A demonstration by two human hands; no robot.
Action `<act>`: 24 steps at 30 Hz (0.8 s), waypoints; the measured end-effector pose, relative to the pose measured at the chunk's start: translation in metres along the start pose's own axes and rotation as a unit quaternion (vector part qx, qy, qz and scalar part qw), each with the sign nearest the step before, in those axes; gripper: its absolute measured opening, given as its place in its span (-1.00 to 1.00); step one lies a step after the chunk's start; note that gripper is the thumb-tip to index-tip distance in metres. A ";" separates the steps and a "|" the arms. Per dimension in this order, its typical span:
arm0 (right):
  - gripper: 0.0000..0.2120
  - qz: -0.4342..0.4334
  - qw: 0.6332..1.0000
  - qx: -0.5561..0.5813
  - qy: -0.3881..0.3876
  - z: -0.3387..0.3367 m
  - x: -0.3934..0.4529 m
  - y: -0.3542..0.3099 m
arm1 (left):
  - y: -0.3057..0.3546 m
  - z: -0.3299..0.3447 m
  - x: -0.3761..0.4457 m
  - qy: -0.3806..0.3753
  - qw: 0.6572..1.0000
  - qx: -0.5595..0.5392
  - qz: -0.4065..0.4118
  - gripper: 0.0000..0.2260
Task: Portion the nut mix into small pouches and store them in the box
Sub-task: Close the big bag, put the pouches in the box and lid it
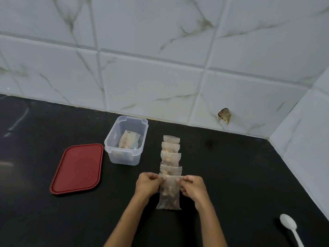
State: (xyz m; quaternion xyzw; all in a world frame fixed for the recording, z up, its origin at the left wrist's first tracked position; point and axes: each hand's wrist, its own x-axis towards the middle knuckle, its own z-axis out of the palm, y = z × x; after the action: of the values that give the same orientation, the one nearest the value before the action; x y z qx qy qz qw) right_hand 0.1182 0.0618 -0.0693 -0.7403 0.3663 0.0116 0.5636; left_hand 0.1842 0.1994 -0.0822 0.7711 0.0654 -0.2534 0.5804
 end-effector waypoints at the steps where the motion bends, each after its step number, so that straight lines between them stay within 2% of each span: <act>1: -0.92 -0.002 1.000 0.009 -0.009 -0.002 0.001 0.001 | 0.000 0.000 -0.001 -0.003 1.000 -0.016 0.004 -0.96; 6: -0.92 -0.020 0.997 0.068 -0.012 -0.006 0.005 0.000 | 0.004 0.002 0.001 0.002 0.997 -0.064 0.038 -0.94; 12: -0.91 -0.084 0.992 0.058 0.070 0.003 0.012 -0.001 | 0.004 0.012 0.014 0.038 0.996 -0.028 0.078 -0.94; 17: -0.96 -0.066 0.993 0.084 0.058 0.003 0.022 0.001 | 0.004 0.012 0.020 0.037 0.995 -0.012 0.094 -0.94; 24: -0.95 -0.072 0.987 0.143 0.032 -0.003 0.022 0.001 | 0.000 0.009 0.014 0.047 0.986 -0.020 0.160 -0.93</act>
State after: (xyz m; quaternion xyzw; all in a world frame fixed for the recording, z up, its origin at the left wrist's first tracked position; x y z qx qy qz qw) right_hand 0.1326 0.0478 -0.0792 -0.6763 0.3279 -0.1051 0.6513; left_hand 0.1940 0.1885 -0.0907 0.7711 -0.0266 -0.1193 0.6248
